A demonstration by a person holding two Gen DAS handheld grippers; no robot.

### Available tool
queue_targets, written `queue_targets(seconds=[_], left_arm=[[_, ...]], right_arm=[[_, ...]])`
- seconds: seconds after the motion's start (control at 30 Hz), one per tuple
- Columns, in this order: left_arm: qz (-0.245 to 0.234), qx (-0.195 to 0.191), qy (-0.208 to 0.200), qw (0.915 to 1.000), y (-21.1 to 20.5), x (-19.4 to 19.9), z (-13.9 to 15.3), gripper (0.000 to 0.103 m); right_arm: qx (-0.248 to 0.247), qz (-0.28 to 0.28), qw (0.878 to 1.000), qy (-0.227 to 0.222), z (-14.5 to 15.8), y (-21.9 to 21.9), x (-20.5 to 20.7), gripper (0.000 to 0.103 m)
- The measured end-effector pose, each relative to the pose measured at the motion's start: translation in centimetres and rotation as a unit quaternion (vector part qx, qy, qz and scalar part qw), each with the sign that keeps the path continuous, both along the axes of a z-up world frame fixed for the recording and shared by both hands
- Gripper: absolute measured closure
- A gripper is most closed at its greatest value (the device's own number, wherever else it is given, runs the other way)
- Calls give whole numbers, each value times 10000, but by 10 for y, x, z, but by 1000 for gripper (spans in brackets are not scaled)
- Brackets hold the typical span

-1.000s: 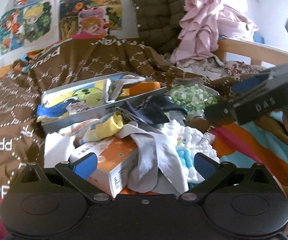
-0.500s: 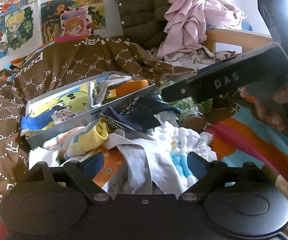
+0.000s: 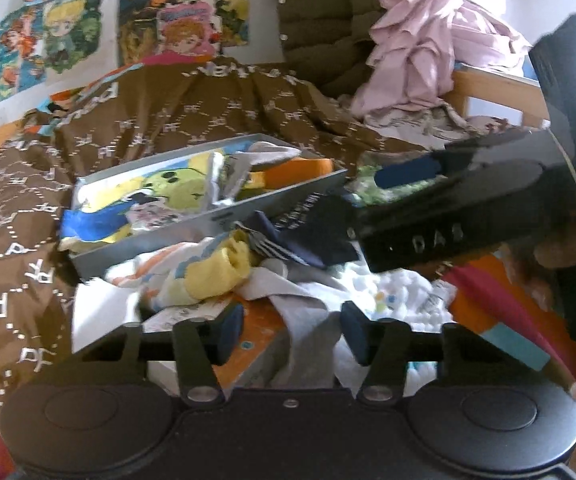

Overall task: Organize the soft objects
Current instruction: 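Grasp the white-grey cloth with the left tool while the right tool grasps the black cap, then carry the white-grey cloth and black cap with both tools over the tray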

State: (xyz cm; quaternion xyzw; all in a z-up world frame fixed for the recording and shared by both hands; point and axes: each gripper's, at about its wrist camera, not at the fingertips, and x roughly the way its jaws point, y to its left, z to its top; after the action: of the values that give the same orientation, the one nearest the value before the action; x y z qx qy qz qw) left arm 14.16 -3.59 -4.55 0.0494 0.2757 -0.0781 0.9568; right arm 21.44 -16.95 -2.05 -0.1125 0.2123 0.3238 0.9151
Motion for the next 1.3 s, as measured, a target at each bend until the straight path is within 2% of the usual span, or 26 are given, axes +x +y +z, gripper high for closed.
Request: queue_targets(seconds=[0.13, 0.2, 0.4, 0.6, 0.8, 0.93, 1.17, 1.3], left_arm=[[81, 6, -21, 10000, 1, -1, 2, 61], [67, 14, 26, 10000, 0, 0, 2, 67], [108, -47, 54, 9999, 2, 0, 2, 84], [163, -196, 124, 9996, 8, -1, 3, 91], [152, -298, 251, 9991, 7, -3, 8, 96], [22, -245, 307, 9992, 2, -9, 14, 97], [-139, -124, 355, 9992, -9, -20, 25, 99], [-122, -75, 389, 9991, -10, -25, 32, 99]], right_arm=[[-49, 2, 10000, 22, -3, 2, 1, 30], [-85, -18, 10000, 35, -4, 2, 1, 40], [-143, -95, 9998, 74, -6, 0, 4, 60], [-226, -134, 9996, 75, -6, 0, 3, 77], [-255, -248, 9994, 21, -2, -3, 2, 89], [-177, -298, 9994, 40, 3, -8, 1, 93], [189, -302, 9984, 448, 11, -24, 4, 93], [302, -296, 9976, 545, 16, -34, -3, 98]])
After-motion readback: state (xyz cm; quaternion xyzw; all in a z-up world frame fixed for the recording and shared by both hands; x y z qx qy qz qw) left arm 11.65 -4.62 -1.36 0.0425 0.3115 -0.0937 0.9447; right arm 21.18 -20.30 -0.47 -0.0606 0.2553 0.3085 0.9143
